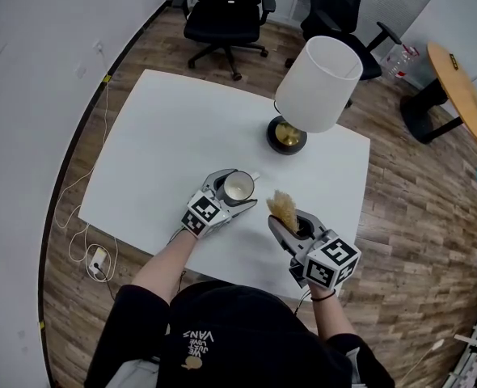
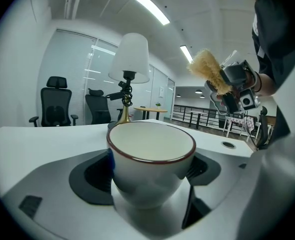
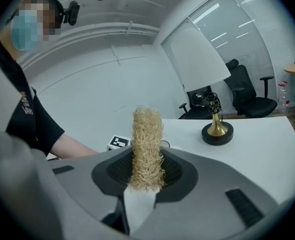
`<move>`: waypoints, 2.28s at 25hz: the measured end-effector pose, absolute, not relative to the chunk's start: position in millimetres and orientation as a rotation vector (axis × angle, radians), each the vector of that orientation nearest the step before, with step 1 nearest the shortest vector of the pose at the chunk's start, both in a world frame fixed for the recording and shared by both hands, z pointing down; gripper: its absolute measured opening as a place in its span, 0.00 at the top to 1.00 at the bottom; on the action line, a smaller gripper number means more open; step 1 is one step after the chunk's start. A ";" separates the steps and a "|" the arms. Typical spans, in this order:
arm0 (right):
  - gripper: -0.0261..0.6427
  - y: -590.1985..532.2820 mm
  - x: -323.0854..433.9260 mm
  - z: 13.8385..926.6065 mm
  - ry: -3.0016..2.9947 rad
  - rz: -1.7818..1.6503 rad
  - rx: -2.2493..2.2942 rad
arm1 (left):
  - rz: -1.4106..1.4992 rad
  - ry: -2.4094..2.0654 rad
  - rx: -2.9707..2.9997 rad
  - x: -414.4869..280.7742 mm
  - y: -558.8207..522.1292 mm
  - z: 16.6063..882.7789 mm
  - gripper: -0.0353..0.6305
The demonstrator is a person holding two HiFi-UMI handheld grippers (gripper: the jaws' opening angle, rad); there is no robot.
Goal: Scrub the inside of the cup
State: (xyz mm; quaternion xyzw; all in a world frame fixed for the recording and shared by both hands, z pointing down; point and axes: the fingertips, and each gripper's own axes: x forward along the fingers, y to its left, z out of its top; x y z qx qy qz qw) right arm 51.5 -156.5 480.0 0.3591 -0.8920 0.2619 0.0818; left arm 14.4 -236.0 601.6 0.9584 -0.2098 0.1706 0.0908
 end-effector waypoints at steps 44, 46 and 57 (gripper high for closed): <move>0.82 -123.3 -1.1 492.8 -2.410 0.588 0.455 | 1.420 -0.732 3.162 -8.9 -179.2 503.7 0.35; 0.82 -110.8 -8.5 494.1 -2.391 0.600 0.382 | 1.462 -0.731 3.159 -10.9 -177.1 506.1 0.35; 0.82 -130.9 -2.2 482.1 -2.365 0.578 0.439 | 1.497 -0.714 3.209 -7.3 -168.3 506.3 0.35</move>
